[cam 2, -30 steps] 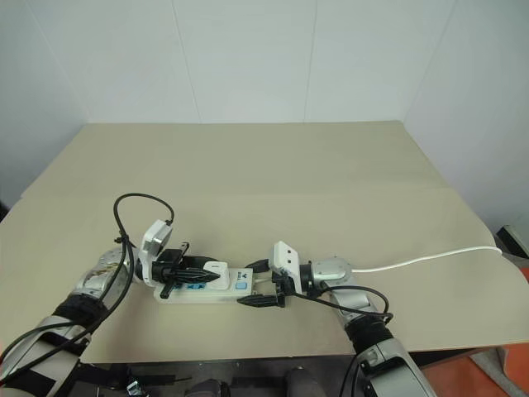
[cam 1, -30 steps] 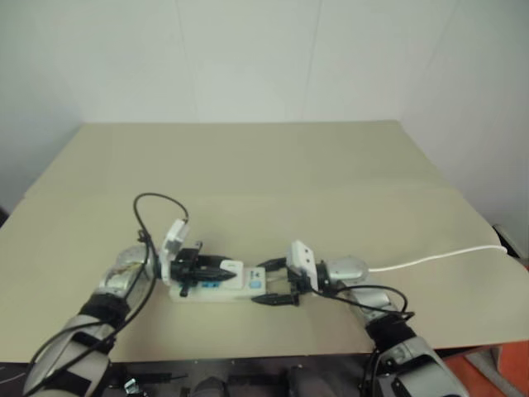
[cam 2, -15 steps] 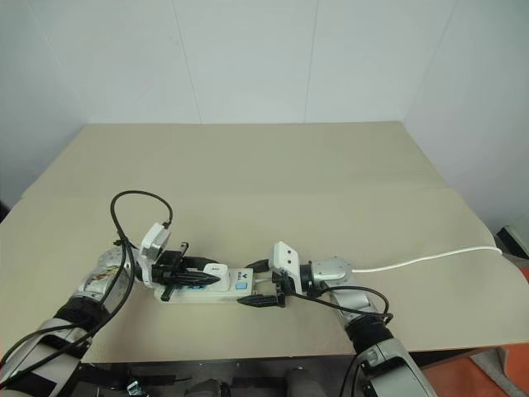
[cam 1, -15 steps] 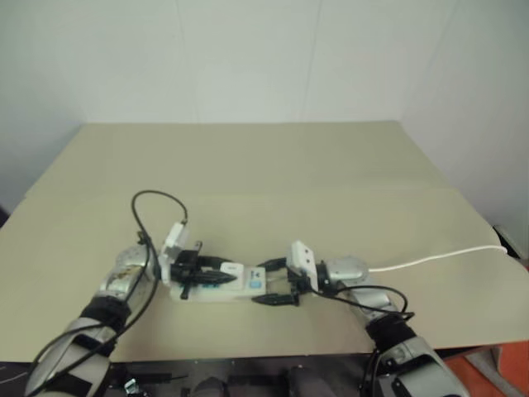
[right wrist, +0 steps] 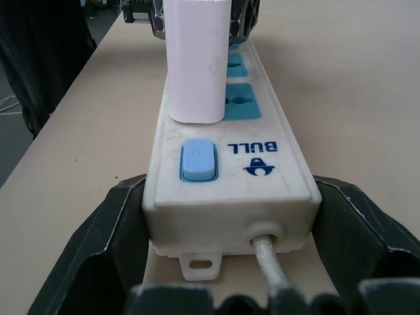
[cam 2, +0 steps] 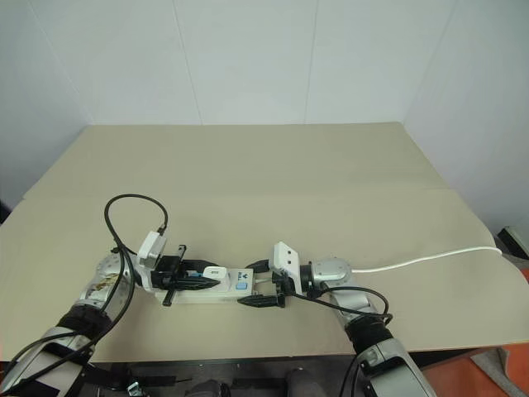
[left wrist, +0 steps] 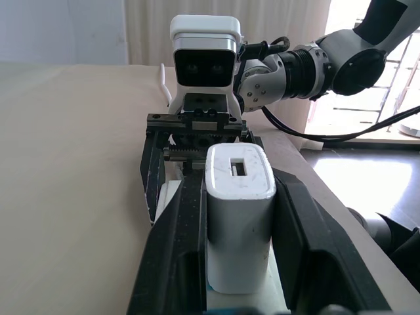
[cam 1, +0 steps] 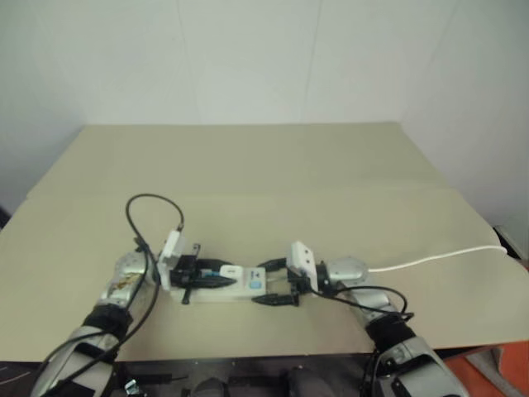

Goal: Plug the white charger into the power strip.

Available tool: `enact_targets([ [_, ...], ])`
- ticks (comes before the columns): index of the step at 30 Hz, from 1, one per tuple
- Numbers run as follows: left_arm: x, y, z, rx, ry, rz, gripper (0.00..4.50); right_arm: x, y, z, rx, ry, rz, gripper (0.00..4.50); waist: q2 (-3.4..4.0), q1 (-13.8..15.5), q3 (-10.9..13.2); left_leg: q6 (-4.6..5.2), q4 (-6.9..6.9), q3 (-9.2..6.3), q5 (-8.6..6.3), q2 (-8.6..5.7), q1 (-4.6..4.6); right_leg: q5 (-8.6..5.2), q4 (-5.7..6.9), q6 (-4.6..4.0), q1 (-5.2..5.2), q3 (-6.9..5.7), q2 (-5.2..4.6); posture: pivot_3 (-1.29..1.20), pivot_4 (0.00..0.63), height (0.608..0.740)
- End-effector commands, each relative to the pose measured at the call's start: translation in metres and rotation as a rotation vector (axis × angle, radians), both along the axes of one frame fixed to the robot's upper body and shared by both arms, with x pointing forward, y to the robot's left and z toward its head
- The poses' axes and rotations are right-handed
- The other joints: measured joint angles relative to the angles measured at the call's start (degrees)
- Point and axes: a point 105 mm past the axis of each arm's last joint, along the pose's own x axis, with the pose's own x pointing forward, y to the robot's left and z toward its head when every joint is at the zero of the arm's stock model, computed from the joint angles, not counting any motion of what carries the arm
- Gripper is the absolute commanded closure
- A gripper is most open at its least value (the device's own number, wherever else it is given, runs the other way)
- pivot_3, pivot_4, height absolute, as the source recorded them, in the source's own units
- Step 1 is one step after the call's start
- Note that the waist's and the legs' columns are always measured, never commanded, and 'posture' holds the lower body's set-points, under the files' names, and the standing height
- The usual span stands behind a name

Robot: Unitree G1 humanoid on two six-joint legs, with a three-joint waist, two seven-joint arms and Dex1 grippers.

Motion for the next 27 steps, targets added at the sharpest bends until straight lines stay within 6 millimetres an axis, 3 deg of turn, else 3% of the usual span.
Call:
enact_targets([
  [1,-0.002,0.003,-0.014,0.038,0.097,0.009,3.51,-0.003,0.007,0.006,0.021,-0.021,0.036,1.09,0.0,0.0,0.0,0.0,0.0,0.0,0.0,0.0,0.0,0.0,0.0,0.0,0.0,0.0,0.0,0.0,0.15,0.74],
  [3,-0.004,0.002,-0.014,0.043,0.099,-0.004,3.51,-0.003,0.007,0.006,0.02,-0.021,0.036,1.09,0.0,0.0,0.0,0.0,0.0,0.0,0.0,0.0,0.0,0.0,0.0,0.0,0.0,0.0,0.0,0.0,0.15,0.74],
  [14,-0.011,0.006,0.001,0.001,0.062,-0.025,0.02,-0.003,0.005,0.004,0.018,-0.02,0.03,1.09,-0.01,-0.2,0.0,0.0,-0.04,0.01,0.0,0.02,-0.02,-0.02,0.0,-0.03,-0.05,0.01,0.0,0.0,0.15,0.74],
  [23,-0.022,0.058,0.02,0.101,0.076,0.079,0.02,-0.002,0.001,0.004,0.018,-0.028,0.015,1.09,-0.05,-0.1,0.1,0.0,-0.06,0.03,0.0,0.06,-0.12,-0.04,-0.02,-0.06,-0.18,0.0,0.0,0.0,0.15,0.74],
  [25,-0.022,0.075,0.027,0.102,0.067,0.142,0.0,-0.003,0.001,0.005,0.027,-0.046,0.026,0.36,-0.1,0.0,0.1,0.0,-0.06,0.04,-0.01,0.07,-0.12,-0.05,-0.02,-0.08,-0.2,-0.01,-0.01,0.0,0.15,0.74],
  [27,-0.021,0.087,0.035,0.088,0.059,0.194,0.0,-0.004,0.001,0.006,0.036,-0.051,0.034,0.05,-0.14,-0.1,0.2,0.0,-0.07,0.04,-0.01,0.09,-0.19,-0.08,-0.01,-0.13,-0.28,-0.03,-0.01,0.0,0.15,0.74],
])
